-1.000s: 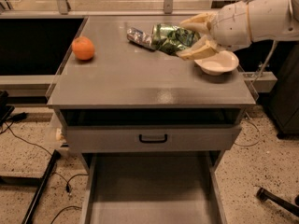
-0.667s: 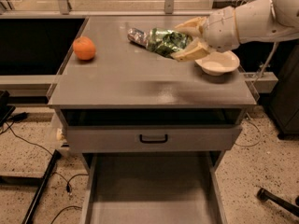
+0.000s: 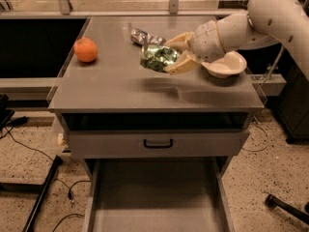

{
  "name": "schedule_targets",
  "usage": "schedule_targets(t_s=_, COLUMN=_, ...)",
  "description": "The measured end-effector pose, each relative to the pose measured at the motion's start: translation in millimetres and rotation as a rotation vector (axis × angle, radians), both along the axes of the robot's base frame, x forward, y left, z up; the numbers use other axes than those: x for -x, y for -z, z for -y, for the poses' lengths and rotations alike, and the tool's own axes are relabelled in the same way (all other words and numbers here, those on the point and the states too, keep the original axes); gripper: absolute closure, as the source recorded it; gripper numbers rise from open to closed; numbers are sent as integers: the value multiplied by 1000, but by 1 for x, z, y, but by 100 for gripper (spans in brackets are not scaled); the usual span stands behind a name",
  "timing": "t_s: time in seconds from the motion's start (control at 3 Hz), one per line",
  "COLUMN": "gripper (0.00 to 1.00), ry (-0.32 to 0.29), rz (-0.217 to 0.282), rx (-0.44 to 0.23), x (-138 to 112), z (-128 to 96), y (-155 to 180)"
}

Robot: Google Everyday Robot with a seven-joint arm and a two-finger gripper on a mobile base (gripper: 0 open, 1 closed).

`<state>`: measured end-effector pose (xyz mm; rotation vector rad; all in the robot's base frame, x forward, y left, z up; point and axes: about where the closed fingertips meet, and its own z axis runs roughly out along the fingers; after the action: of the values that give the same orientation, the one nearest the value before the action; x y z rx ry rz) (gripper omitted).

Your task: Pick green can from middle drawer and place on counter

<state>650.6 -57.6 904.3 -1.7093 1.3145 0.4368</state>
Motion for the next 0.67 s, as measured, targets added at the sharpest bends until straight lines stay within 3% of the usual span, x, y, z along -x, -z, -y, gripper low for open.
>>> schedule_targets(t_s=0.67, gripper=100, ry=2, rz=-54, rx=84, x=-7, z=-13, y=31)
